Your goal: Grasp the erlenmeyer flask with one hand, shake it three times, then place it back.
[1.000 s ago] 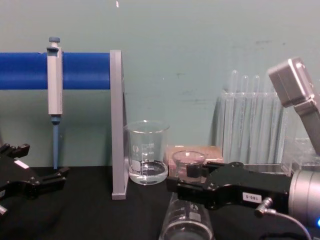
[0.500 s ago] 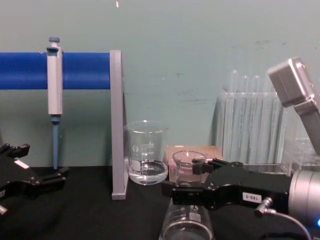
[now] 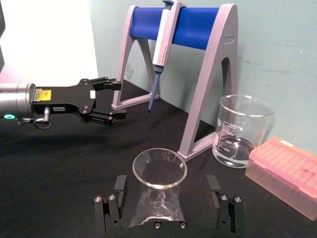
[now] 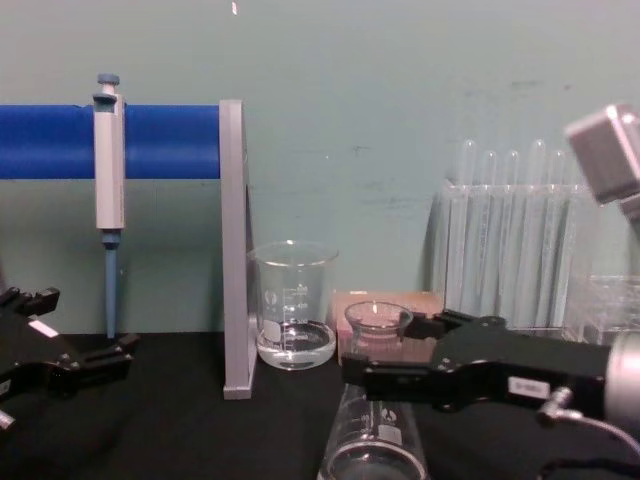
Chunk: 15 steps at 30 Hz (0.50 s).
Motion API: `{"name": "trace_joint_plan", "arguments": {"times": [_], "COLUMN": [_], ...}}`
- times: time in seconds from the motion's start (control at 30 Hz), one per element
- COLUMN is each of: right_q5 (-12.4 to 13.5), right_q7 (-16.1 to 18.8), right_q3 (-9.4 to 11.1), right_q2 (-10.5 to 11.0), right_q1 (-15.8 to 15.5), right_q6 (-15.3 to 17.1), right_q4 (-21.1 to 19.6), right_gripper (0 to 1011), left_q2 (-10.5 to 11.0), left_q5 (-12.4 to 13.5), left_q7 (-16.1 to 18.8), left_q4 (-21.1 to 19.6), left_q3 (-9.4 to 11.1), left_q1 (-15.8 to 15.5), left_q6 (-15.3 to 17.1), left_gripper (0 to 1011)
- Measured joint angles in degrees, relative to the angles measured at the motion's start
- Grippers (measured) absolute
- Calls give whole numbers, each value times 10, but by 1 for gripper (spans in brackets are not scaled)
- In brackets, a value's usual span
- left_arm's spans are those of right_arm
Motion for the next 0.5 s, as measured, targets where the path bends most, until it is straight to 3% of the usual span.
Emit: {"name": "trace_joint_plan", "arguments": {"times": [0.5], "right_q5": [44], "right_q7": [29], "right_q3": [30], "right_q2": [79], "right_q1": [-50], "right_q6": [4], "right_q4": [-80], "right_gripper": [1002], "left_q2": [0], "left_q5": [0], "left_q7": [0], "left_q4": [0], "left_q3": [0], "left_q1": [0], "left_q6": [0], "left_gripper": [1001]}}
